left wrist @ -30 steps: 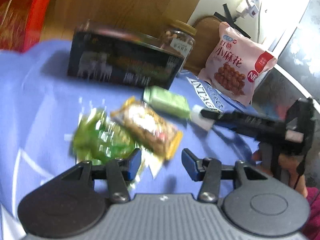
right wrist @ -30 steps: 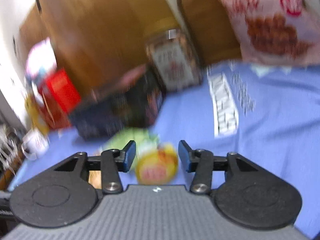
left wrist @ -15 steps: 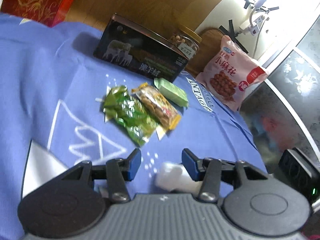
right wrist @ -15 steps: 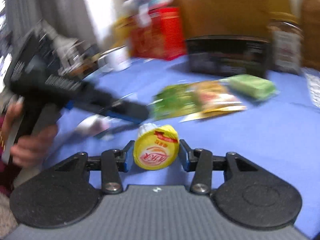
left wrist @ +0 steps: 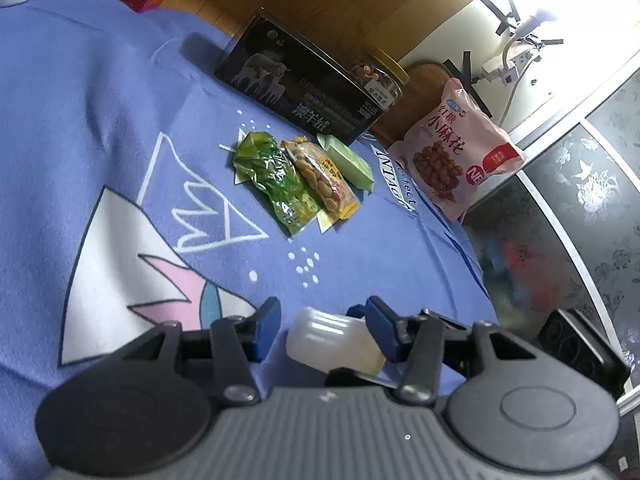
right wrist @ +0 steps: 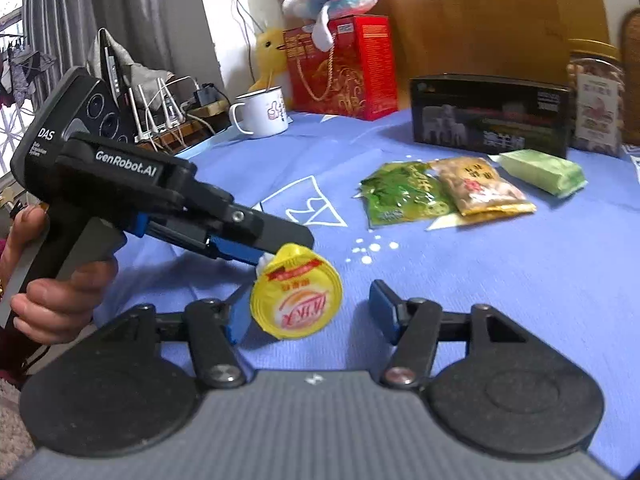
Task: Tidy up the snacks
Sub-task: 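Grasp the yellow jelly cup with the right gripper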
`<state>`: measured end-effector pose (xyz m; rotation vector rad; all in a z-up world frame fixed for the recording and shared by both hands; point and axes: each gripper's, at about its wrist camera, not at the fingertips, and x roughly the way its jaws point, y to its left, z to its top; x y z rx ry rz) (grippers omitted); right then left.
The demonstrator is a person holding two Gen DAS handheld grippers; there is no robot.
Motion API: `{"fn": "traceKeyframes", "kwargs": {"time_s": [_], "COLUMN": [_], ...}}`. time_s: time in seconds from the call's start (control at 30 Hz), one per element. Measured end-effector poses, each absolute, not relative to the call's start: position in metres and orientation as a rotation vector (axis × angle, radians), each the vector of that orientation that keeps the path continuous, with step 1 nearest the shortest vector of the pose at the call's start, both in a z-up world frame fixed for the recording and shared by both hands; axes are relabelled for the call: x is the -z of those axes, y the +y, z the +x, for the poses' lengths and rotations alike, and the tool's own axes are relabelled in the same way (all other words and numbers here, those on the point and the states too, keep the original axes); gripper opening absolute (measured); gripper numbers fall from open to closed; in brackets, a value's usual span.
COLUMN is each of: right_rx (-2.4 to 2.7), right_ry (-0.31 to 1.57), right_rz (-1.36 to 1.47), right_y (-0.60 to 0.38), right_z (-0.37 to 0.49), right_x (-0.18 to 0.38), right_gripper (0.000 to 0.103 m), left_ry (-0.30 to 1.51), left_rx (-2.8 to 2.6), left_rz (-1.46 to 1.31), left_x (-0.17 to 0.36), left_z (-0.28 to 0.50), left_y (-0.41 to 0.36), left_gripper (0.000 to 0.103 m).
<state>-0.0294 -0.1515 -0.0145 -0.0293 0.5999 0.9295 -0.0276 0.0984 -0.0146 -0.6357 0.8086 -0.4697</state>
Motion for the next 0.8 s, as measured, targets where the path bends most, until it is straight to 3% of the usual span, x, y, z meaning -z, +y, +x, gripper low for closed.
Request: {"fn": "traceKeyframes", "kwargs": {"time_s": [0.33,0.43,0.47,0.53,0.8], "right_rx": [-0.903,-0.908,-0.913,-0.915,-0.909], "right_ry": [0.589,0.581,0.577,0.569,0.552], "right_rz": [-0.026,-0.045,-0.055,-0.091,-0.093], "right_y": [-0.158,-0.155,-0.154,-0.151,-0.153], "right_z": [-0.045,-0.047,-0.049,-0.052,-0.052], "right_x": [0.016,0.016,0.017,0.016,0.012], "right_gripper": [0.064,0.058,0.05,0.045,0.044], "left_ry": [0.815,0.814,0.813,0.814,0.793], "left_rx": [0.493,0.496,0.497,0.496,0.498], "left_rz": [-0.654,-0.672,-0.685,-0.702,-0.656], "left_x": [0.015,0.018,0.02,0.022,0.009], "left_z": [-0.036,-0.038,-0.038,-0.039,-0.039], "left_y": [0.094,0.096,0.097,0.099,0.097], "left_gripper": [0.046,0.047,0.046,0.042,0.037]}}
